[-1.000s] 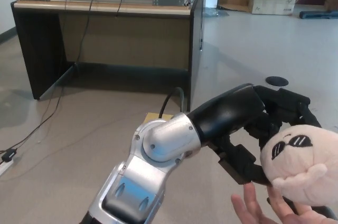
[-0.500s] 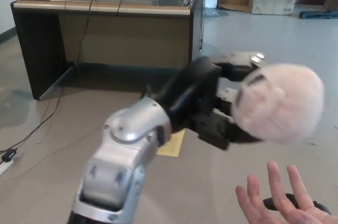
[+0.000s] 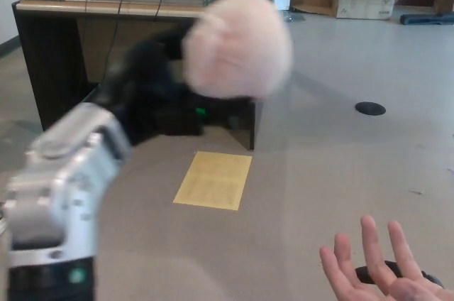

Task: The robot extends its left hand to pick up an emotional support dumpling from the palm of a person and brings its hand down by its side. Then it extends its arm again to hand the dumpling back to the person.

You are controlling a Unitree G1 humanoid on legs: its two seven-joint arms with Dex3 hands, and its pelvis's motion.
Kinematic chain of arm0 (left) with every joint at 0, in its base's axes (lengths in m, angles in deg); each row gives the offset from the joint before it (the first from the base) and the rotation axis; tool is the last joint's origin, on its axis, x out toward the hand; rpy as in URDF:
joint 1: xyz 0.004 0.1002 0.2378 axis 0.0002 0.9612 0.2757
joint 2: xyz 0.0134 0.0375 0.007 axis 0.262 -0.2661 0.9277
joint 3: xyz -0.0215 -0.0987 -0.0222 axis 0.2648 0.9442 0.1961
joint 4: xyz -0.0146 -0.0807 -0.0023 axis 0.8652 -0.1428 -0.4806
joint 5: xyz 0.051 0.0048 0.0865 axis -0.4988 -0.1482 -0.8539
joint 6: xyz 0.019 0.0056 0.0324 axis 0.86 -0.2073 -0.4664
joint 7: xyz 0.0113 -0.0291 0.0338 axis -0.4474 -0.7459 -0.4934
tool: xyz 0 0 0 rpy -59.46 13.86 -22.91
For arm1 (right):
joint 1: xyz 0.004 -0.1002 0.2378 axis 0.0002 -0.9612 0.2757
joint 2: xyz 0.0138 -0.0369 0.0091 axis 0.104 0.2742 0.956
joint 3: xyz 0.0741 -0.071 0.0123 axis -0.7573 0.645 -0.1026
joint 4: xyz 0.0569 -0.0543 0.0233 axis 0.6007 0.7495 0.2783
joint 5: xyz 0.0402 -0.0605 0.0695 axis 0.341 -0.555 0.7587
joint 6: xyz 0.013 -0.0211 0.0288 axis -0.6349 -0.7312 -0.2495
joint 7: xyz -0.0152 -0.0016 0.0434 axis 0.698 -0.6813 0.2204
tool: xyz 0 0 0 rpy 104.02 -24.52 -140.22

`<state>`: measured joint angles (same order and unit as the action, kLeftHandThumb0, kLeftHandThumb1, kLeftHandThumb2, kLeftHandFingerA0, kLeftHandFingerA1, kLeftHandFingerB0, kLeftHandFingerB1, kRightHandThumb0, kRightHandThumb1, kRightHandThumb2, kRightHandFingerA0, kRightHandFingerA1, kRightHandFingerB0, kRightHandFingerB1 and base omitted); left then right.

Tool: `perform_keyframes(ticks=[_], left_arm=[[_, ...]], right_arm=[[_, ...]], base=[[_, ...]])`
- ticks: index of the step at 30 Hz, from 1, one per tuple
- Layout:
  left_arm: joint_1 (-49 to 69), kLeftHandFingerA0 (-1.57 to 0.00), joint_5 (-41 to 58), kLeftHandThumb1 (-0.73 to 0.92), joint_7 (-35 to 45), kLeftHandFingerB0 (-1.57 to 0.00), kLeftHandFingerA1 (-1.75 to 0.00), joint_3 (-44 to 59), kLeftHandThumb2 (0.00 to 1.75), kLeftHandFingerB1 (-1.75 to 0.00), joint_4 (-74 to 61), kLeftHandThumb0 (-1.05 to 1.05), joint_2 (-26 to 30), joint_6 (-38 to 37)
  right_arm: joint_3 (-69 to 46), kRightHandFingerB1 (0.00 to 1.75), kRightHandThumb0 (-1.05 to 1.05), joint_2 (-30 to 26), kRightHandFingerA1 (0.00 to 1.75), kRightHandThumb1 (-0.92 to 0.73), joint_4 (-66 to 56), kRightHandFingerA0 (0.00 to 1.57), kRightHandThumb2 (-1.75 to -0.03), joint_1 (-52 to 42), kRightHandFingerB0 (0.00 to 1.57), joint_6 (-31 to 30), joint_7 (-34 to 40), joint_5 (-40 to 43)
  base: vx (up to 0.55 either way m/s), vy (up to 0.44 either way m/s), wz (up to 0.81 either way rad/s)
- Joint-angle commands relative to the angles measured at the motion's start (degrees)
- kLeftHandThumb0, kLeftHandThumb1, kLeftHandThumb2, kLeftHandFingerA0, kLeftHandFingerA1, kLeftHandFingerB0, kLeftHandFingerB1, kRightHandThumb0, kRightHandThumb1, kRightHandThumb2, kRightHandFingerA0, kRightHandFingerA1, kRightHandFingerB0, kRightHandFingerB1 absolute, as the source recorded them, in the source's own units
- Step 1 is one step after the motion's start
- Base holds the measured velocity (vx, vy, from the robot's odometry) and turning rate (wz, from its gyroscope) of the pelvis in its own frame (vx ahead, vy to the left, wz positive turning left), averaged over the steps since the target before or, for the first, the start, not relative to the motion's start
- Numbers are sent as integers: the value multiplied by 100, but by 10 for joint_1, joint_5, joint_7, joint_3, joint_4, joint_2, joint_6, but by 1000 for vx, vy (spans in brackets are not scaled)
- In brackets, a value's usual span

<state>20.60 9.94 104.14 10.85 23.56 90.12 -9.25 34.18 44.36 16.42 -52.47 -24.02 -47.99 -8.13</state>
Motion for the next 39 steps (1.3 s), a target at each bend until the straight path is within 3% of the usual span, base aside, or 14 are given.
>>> perform_keyframes(ticks=[1, 9, 15, 16, 17, 21, 22, 26, 39], left_arm=[[51, -96, 139, 85, 4, -80, -140, 113, 71, -97, -39, -14, 81, 151], [148, -96, 172, 84, 1, -82, -141, 164, 69, -93, -75, -14, 110, 174], [230, -93, 188, 86, 12, -77, -145, 175, 66, -98, -82, -14, 137, 146], [263, -92, 198, 87, 16, -76, -152, 191, 69, -96, -74, -14, 138, 139], [283, -96, 203, 85, 20, -82, -143, 203, 65, -90, -62, -12, 138, 131], [309, -96, 220, 85, 19, -82, -143, 212, 65, -90, -45, -12, 142, 116], [340, -105, 212, 79, 18, -90, -134, 223, 63, -85, -28, -16, 143, 102], [395, -101, 197, 79, 22, -89, -133, 219, 63, -86, -7, -14, 141, 51], [473, -107, 186, 80, 48, -88, -145, 188, 63, -93, 70, -14, 153, -67]], right_arm=[[-1, 41, -29, -9, 47, -61, 8, 79, -58, -20, 64, 21, 20, -4], [-1, 42, -29, -10, 48, -61, 7, 79, -58, -37, 65, 30, 25, -5], [1, 42, -29, -12, 48, -61, -2, 79, -58, -41, 65, 22, 24, -8], [2, 41, -29, -14, 48, -60, -1, 79, -57, -41, 65, 25, 25, -9], [3, 41, -29, -14, 48, -60, 0, 79, -57, -40, 64, 25, 25, -9], [2, 41, -29, -13, 48, -60, 0, 79, -57, -39, 64, 24, 25, -9], [2, 41, -29, -13, 47, -61, 1, 80, -57, -38, 64, 24, 25, -8], [1, 42, -28, -12, 48, -61, 1, 79, -58, -38, 65, 24, 25, -7], [4, 41, -29, -10, 47, -61, 11, 79, -58, -24, 65, 26, 27, -10]], base=[[0, 0, 0], [0, 0, 0], [0, 0, 0], [0, 0, 0], [0, 0, 0], [0, 0, 0], [0, 0, 0], [0, 0, 0], [0, 0, 0]])
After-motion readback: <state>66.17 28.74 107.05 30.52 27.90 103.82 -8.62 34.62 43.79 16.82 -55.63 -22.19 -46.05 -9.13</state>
